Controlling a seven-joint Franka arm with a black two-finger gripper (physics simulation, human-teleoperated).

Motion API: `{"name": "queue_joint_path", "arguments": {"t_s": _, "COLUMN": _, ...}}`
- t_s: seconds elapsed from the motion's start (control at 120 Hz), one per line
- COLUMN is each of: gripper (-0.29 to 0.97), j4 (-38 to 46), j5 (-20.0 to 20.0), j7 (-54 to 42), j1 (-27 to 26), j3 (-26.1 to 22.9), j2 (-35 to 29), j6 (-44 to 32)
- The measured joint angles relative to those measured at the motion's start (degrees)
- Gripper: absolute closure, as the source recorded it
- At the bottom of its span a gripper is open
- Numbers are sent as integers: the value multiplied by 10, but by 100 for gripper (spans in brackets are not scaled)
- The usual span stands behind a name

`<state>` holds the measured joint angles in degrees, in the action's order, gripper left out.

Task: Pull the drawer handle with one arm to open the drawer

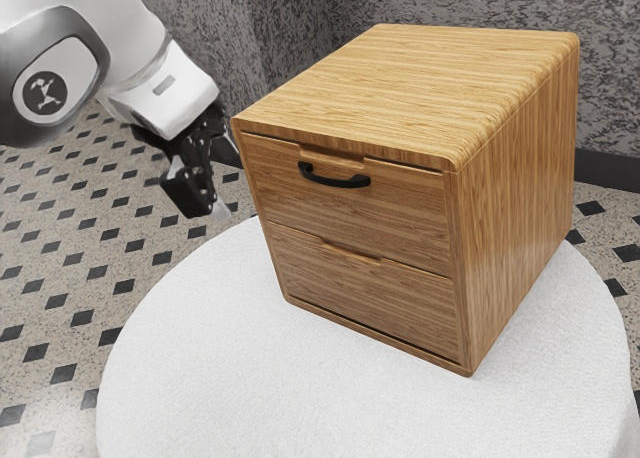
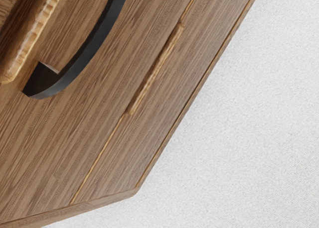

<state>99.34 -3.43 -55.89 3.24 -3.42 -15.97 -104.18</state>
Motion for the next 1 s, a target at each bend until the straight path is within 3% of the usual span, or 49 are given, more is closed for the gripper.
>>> {"name": "queue_joint_path", "arguments": {"t_s": 0.3, "gripper": 2, "j4": 69, "j5": -25, "j7": -104, "j1": -10, "j3": -2, "j2": 11, "j6": -123}}
{"name": "queue_joint_path", "arguments": {"t_s": 0.633, "gripper": 2, "j4": 98, "j5": -58, "j7": -173, "j1": -55, "j3": -3, "j2": -7, "j6": -154}}
{"name": "queue_joint_path", "arguments": {"t_s": 0.842, "gripper": 2, "j4": 90, "j5": -71, "j7": -200, "j1": -50, "j3": 4, "j2": 25, "j6": -162}}
{"name": "queue_joint_path", "arguments": {"t_s": 0.917, "gripper": 0, "j4": 79, "j5": -72, "j7": -208, "j1": -45, "j3": 4, "j2": 38, "j6": -165}}
{"name": "queue_joint_path", "arguments": {"t_s": 1.0, "gripper": -13, "j4": 69, "j5": -72, "j7": -215, "j1": -38, "j3": 5, "j2": 49, "j6": -166}}
